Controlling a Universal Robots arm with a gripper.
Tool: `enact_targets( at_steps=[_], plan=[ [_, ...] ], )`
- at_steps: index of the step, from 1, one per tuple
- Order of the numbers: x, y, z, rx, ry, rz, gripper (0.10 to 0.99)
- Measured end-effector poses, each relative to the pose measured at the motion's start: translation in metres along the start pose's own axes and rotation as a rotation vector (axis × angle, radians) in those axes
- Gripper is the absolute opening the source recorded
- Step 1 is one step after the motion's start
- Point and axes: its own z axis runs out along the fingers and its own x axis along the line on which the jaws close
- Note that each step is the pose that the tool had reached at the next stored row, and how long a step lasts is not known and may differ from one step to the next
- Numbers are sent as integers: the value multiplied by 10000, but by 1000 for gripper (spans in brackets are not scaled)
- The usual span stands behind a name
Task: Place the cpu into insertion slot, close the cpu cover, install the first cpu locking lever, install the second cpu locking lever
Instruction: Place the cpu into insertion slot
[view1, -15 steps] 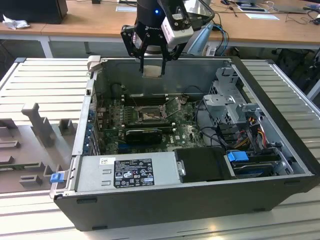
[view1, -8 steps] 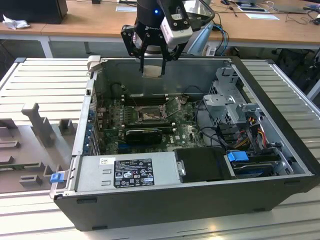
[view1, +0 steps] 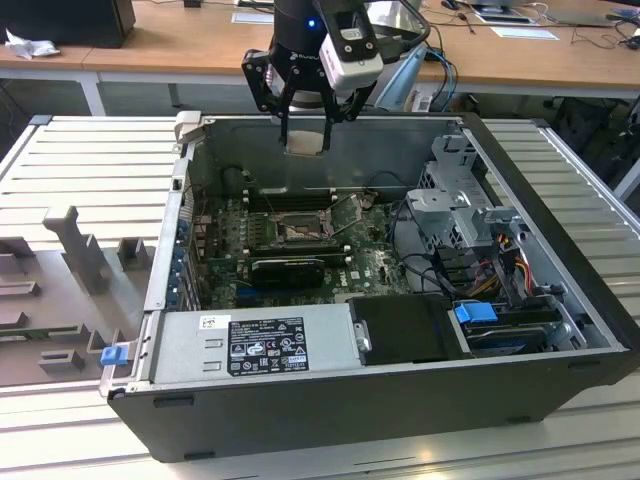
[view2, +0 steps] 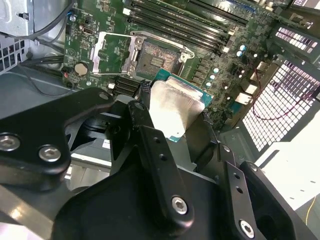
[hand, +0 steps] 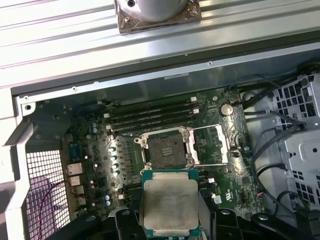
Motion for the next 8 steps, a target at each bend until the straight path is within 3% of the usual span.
enact_targets(
  at_steps=[8],
  plan=[
    [0,0,2,-5,-23,257,525]
  ],
)
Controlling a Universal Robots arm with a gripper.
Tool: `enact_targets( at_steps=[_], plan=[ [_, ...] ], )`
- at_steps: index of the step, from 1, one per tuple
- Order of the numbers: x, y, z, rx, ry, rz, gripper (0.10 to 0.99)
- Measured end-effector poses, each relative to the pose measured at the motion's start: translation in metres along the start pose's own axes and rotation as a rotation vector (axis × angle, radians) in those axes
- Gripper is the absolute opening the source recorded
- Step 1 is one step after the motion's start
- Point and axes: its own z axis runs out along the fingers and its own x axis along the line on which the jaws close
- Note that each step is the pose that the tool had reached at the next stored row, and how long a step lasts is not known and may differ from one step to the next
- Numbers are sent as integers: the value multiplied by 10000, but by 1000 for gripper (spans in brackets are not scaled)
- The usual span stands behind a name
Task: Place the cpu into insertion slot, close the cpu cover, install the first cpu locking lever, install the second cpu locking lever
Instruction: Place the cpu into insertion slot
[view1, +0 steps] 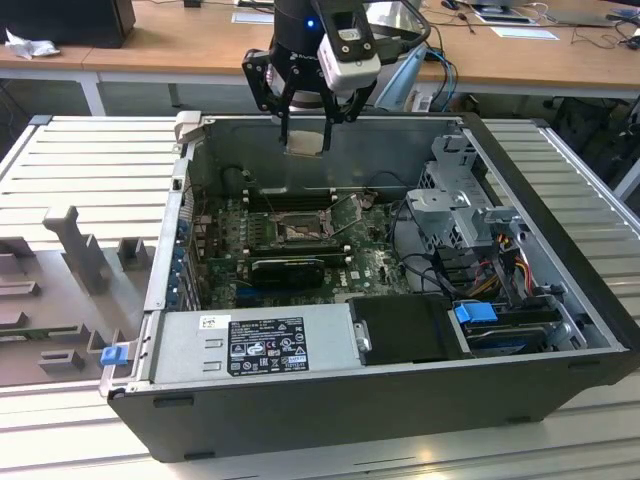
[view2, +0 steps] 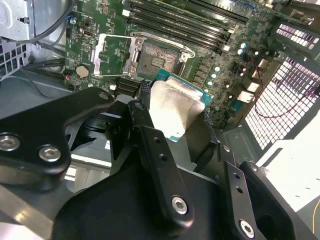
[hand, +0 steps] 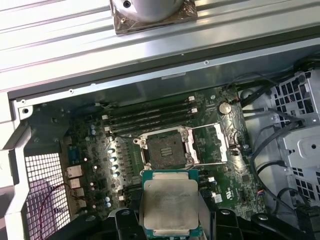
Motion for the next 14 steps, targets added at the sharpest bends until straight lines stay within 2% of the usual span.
enact_targets(
  at_steps=[7,14],
  plan=[
    [0,0,1,-2,-11,120,525],
    [0,0,4,-10,-43,480,525]
  ],
)
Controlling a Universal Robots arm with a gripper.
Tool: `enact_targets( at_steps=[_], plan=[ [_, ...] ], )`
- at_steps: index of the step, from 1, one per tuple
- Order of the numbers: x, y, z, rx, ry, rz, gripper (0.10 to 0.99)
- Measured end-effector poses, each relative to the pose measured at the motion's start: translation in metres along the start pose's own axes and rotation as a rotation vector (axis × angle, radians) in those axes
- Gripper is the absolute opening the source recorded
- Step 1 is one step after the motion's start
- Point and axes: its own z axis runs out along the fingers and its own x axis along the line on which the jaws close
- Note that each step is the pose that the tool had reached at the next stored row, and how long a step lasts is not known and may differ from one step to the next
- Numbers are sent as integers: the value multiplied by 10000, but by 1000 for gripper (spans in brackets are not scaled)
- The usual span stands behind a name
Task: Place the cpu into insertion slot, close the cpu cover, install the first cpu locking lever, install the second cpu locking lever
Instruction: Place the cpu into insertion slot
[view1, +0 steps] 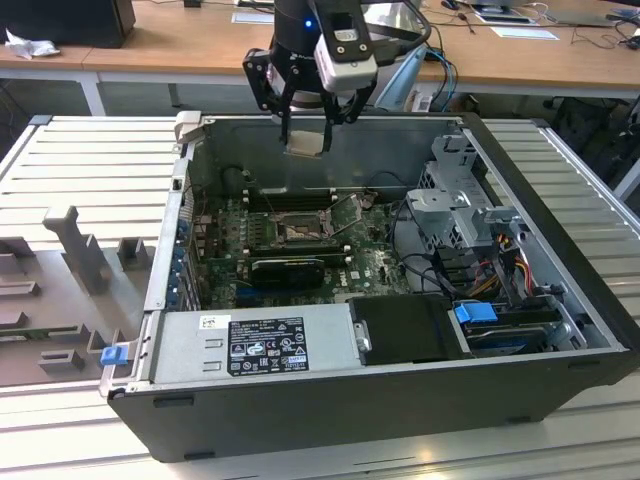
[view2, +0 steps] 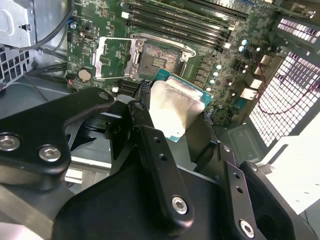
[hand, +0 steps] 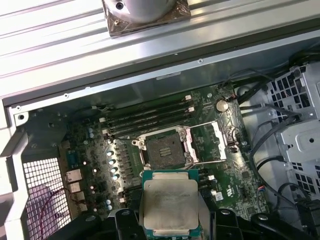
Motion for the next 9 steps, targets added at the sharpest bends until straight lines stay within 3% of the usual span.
enact_targets(
  at_steps=[9],
  plan=[
    [0,-1,2,-10,-52,588,525]
  ],
)
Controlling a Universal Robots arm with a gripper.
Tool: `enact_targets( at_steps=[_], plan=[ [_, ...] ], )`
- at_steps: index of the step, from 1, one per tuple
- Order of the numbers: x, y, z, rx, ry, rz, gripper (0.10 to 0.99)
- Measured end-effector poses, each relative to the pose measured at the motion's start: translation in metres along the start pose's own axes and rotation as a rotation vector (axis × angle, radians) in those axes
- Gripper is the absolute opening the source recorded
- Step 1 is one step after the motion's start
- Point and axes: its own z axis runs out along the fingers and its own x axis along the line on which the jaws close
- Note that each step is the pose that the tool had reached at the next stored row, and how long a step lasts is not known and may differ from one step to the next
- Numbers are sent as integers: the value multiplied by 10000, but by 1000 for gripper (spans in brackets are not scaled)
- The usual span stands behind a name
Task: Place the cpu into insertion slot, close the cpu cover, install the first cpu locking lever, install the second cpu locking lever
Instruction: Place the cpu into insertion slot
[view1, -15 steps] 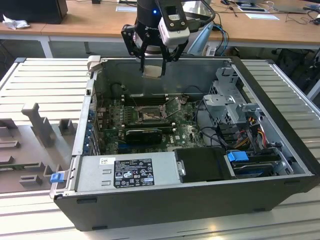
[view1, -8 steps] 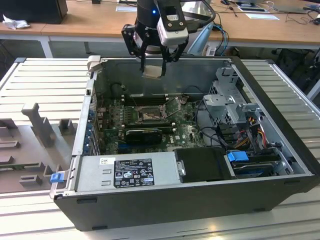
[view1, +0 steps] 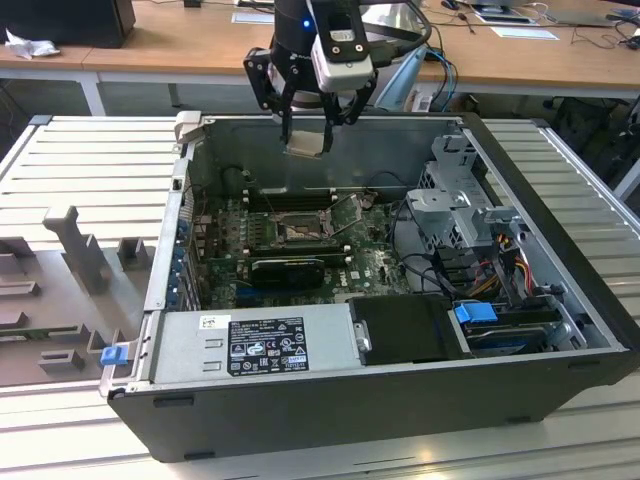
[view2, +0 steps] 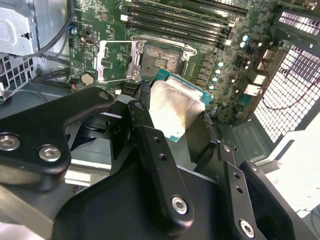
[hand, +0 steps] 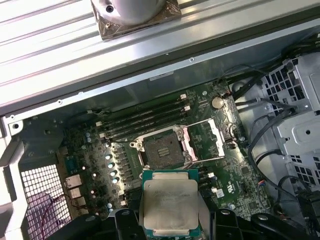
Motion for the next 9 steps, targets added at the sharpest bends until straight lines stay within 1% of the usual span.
enact_targets(
  at_steps=[9],
  plan=[
    [-1,-3,36,-2,-9,100,525]
  ],
)
